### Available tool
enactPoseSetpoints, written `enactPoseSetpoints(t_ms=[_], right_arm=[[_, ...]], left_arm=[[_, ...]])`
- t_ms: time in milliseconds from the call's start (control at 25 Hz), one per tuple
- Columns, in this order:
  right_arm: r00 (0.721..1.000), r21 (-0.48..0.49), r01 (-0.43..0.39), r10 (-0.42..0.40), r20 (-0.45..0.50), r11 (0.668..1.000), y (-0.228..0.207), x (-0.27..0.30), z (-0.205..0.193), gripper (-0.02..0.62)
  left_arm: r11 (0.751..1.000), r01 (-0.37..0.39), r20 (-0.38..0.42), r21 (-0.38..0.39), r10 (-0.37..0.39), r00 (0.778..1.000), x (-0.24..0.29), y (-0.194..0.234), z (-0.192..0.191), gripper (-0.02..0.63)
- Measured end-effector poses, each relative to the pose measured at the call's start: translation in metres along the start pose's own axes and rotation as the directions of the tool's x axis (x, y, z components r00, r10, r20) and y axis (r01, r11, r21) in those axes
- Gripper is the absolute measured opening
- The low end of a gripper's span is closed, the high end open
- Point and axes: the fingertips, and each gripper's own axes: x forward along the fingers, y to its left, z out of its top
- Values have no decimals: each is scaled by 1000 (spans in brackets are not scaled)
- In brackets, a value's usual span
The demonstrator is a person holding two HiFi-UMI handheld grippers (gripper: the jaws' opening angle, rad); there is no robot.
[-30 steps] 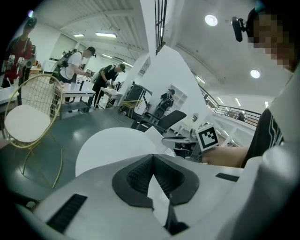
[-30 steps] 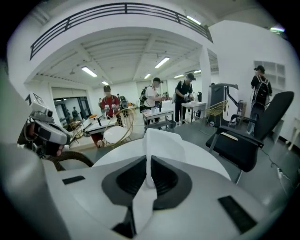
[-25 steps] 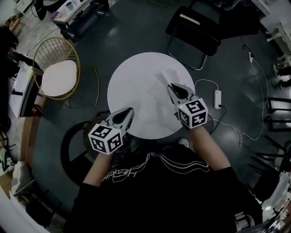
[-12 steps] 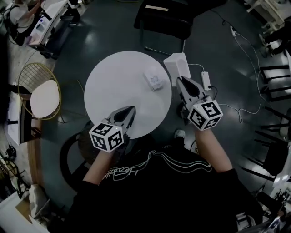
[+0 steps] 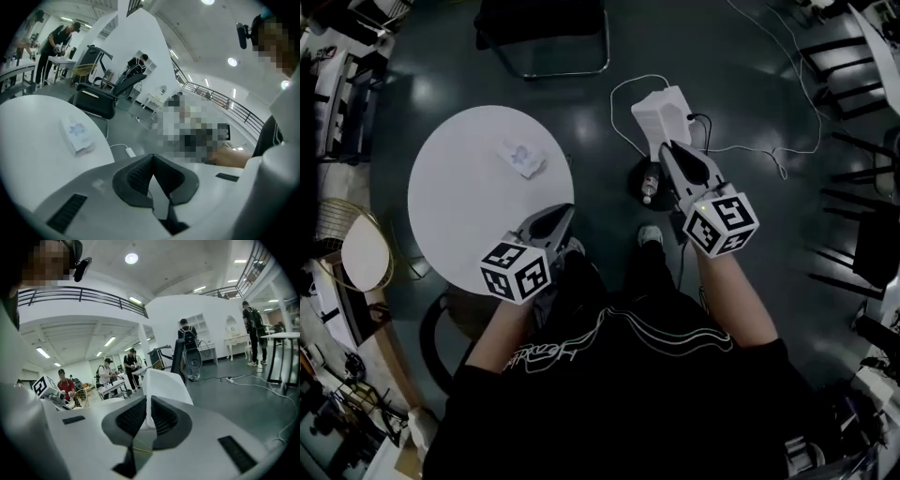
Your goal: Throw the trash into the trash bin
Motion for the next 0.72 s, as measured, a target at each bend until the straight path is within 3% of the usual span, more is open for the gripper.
enactPoseSetpoints(t_ms=[360,560,720], right_arm=[[993,71,95,-90,-77,993,-112,-36,-61,55],[982,116,109,-89,-165,987,-159,-28,-128,55],[971,190,90,-44,-235,978,-180,-24,-184,55]], left_arm=[[999,35,-122,6,-34,992,112,-44,-32,6],[1000,-6,-191,-10,4,982,159,-32,-70,6],[997,-58,-220,-47,47,974,187,-20,-100,6]])
